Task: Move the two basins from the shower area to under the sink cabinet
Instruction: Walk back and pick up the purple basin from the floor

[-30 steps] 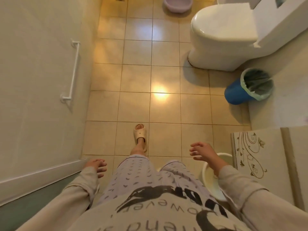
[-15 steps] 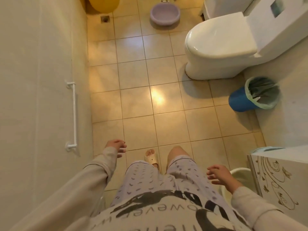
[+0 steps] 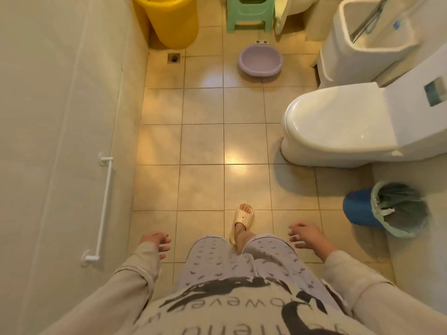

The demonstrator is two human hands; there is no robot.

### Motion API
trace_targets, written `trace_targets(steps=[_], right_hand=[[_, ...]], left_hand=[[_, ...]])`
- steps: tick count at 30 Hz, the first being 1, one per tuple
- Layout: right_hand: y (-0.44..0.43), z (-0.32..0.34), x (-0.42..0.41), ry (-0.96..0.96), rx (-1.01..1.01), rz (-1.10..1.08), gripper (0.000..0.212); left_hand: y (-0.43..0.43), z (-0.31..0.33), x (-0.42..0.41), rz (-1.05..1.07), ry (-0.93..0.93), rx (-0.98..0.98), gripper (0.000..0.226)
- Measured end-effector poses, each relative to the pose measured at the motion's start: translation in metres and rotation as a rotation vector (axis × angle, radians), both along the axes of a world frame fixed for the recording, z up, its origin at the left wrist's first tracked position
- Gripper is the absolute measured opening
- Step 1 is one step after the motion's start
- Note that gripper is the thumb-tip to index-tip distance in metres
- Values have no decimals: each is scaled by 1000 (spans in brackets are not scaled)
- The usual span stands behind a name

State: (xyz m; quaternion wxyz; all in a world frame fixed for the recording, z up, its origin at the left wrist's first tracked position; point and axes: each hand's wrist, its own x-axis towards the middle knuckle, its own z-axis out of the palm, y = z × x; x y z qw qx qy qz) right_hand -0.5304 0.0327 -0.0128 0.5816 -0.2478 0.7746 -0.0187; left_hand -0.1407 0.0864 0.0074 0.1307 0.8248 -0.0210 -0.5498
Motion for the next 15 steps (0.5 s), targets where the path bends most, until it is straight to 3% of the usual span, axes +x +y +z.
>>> trace_targets(steps=[6,15], right_hand=[[-144,25,-1,-31,-134,168,15],[-243,14,13,-53,-97,120,14]], left_hand=[[-52,-4,-5,148,18,64,34],[-180,-17,15,129,41,99,37]])
